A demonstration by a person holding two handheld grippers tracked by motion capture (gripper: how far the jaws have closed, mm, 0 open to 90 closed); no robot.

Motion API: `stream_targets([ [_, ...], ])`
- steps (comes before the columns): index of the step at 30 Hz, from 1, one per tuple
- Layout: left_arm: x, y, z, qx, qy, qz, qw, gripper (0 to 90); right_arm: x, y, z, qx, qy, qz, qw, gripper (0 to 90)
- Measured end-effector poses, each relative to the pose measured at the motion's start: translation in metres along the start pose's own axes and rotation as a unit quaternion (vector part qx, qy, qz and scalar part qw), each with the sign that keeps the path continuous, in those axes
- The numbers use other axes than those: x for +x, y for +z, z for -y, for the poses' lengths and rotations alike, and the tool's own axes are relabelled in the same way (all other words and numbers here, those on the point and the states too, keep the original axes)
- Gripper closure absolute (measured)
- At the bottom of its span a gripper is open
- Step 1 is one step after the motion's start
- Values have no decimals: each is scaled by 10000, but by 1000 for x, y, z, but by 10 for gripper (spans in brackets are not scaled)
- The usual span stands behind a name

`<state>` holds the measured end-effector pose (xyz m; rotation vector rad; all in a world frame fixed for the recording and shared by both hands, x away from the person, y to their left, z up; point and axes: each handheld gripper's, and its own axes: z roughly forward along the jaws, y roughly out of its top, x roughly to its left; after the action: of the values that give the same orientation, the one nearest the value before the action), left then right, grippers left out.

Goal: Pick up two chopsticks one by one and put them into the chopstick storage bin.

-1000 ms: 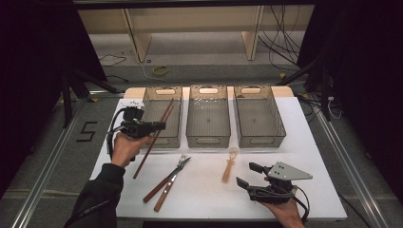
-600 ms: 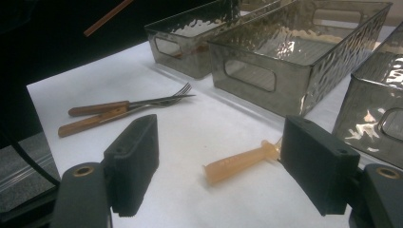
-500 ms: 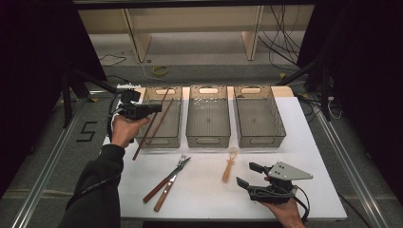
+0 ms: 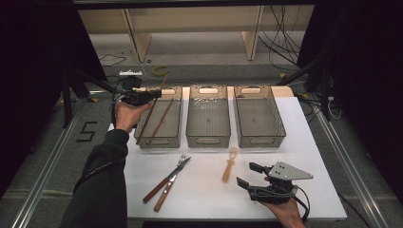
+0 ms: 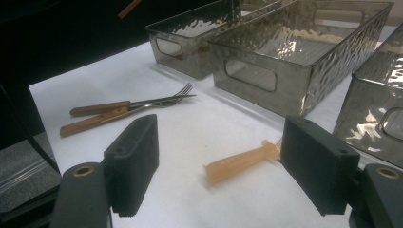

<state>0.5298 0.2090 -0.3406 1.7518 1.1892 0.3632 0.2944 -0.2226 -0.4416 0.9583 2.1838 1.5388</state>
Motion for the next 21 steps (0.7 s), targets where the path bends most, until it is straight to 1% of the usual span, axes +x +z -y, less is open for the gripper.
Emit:
stream_targets([
  [2, 3, 2, -3, -48, -15, -31, 10000, 846, 0, 0, 0, -9, -2, -12, 10000, 298],
  [4, 6, 5, -5, -91, 28, -84, 9999, 846, 0, 0, 0, 4, -13, -20, 10000, 298],
  [6, 11, 8, -7, -180, -16, -64, 9998, 846, 0, 0, 0, 6, -10, -32, 10000, 298],
  [8, 14, 12, -7, -212, -29, -62, 9998, 845, -1, 0, 0, 6, -6, -37, 10000, 298],
  [15, 24, 21, -5, -386, -85, -133, 9991, 845, -1, 0, 1, 16, 7, -50, 10000, 298],
  [18, 28, 26, -3, -462, -159, -135, 9987, 845, -1, 0, 1, 5, 12, -63, 10000, 298],
  [21, 32, 30, 0, -428, -171, -158, 9988, 845, -1, 0, 1, 11, 12, -70, 10000, 298],
])
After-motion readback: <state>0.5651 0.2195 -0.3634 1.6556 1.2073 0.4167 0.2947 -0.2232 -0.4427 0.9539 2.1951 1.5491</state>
